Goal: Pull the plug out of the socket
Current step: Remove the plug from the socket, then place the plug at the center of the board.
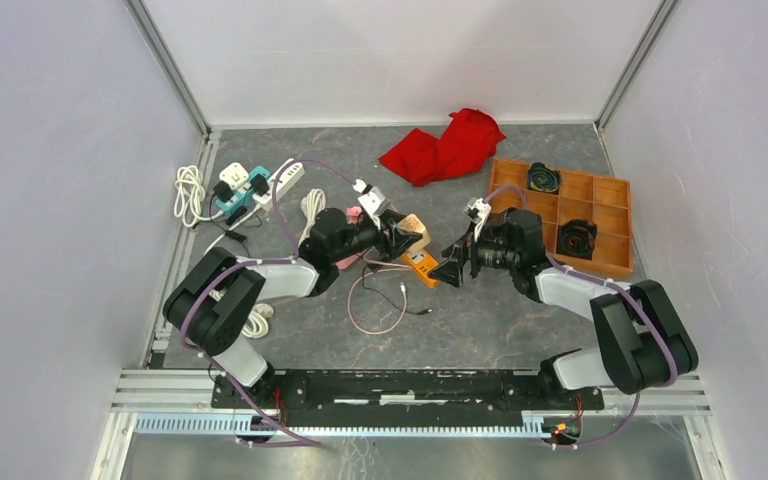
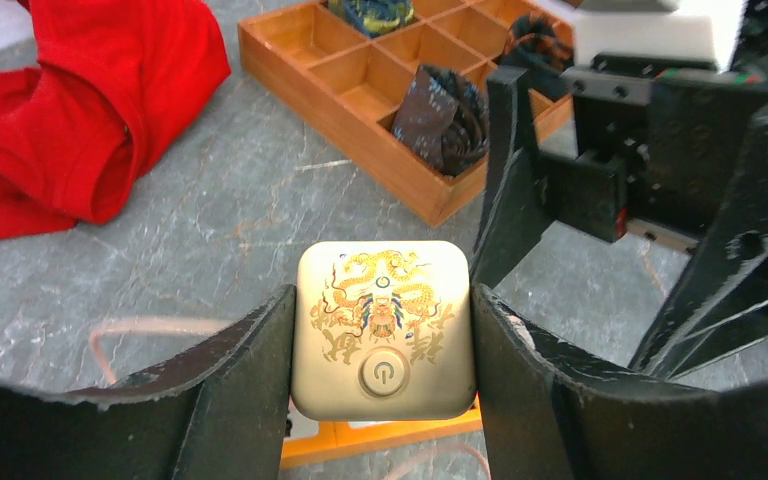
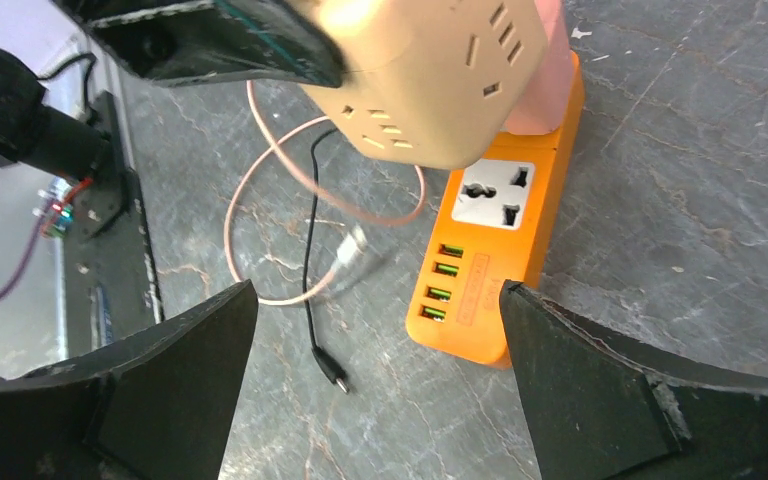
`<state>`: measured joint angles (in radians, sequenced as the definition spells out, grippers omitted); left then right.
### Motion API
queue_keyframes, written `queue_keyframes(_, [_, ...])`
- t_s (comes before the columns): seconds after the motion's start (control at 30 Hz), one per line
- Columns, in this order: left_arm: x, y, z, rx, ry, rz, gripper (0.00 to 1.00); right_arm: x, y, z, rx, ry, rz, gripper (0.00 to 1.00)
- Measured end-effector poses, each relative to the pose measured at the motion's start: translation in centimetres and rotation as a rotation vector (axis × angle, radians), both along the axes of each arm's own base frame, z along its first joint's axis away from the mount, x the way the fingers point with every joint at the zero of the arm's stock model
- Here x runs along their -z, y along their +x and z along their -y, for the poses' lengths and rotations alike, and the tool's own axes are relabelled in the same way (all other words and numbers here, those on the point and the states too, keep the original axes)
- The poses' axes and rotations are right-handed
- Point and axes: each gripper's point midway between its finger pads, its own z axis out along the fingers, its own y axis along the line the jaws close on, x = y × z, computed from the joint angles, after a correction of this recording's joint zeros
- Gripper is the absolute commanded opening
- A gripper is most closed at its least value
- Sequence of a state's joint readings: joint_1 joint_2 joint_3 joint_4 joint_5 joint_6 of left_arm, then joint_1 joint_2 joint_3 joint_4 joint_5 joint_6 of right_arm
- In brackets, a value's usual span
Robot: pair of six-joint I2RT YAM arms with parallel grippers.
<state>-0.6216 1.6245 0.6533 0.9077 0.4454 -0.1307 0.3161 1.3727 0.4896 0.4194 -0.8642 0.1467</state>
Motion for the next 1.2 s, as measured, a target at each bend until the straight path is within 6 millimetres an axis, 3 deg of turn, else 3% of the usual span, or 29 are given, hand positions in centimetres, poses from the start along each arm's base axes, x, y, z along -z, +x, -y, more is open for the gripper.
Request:
queue_keyframes(0.27, [-1.5, -0.5, -0.3, -0.006, -0.053, 0.039, 0.02, 0.6, 1.1, -0.9, 0.028, 0.053, -0.115, 0.98])
queue_keyframes(0.47, [-2.2, -0.5, -0.5, -0.02, -0.061, 0.046, 0.02, -0.9, 1.2, -1.0, -0.014, 0.04, -0.043, 0.98])
queue_keyframes(0.73, [-4.7, -1.4, -0.9, -0.024, -0.107, -0.015, 0.02, -5.1, 2.2, -0.3, -0.098, -0.042, 0.206, 0.98])
queue_keyframes(1.03, [-6.5, -2.4, -1.2, -0.058, -0.16, -0.227, 0.02, -7.1, 0.6, 1.3, -0.172, -0.131, 0.469, 0.98])
queue_keyframes(1.2, [-5.9, -2.6, -1.6, -0.145, -0.255, -0.465, 0.02, -8.9, -1.8, 2.1, -0.187, -0.122, 0.689, 0.98])
